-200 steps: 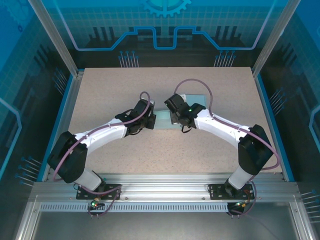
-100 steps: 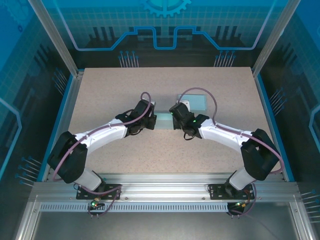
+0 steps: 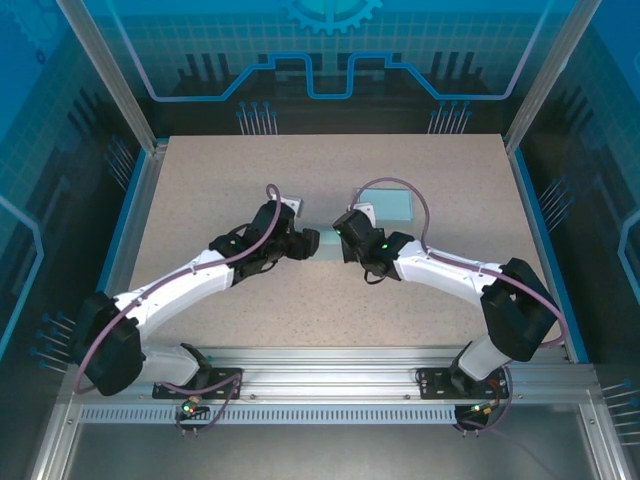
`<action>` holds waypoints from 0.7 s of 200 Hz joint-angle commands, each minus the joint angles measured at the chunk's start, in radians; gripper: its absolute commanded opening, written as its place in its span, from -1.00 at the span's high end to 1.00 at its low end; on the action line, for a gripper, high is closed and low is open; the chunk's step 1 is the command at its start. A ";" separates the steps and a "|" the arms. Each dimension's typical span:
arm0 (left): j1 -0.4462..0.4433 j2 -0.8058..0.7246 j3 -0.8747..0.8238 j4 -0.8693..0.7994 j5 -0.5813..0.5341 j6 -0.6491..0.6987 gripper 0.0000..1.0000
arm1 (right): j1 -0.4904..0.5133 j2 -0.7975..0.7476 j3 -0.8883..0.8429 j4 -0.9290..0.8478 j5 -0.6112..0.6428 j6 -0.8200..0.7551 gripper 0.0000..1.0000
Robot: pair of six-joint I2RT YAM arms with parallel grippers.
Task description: Fold the paper box
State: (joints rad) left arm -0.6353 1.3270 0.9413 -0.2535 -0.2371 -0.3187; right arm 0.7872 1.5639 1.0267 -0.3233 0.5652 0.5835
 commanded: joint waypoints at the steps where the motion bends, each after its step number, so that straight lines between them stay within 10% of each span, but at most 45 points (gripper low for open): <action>1: 0.000 -0.017 0.004 0.020 -0.095 -0.039 -0.61 | 0.023 0.031 0.017 -0.057 0.021 0.001 0.96; 140: 0.054 0.216 -0.036 0.161 -0.076 -0.144 -0.21 | 0.033 0.001 0.012 -0.097 0.028 0.010 0.61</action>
State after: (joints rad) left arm -0.5842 1.5288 0.9562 -0.1165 -0.3027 -0.4259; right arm 0.8082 1.5707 1.0344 -0.3500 0.5953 0.5835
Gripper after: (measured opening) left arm 0.621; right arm 0.154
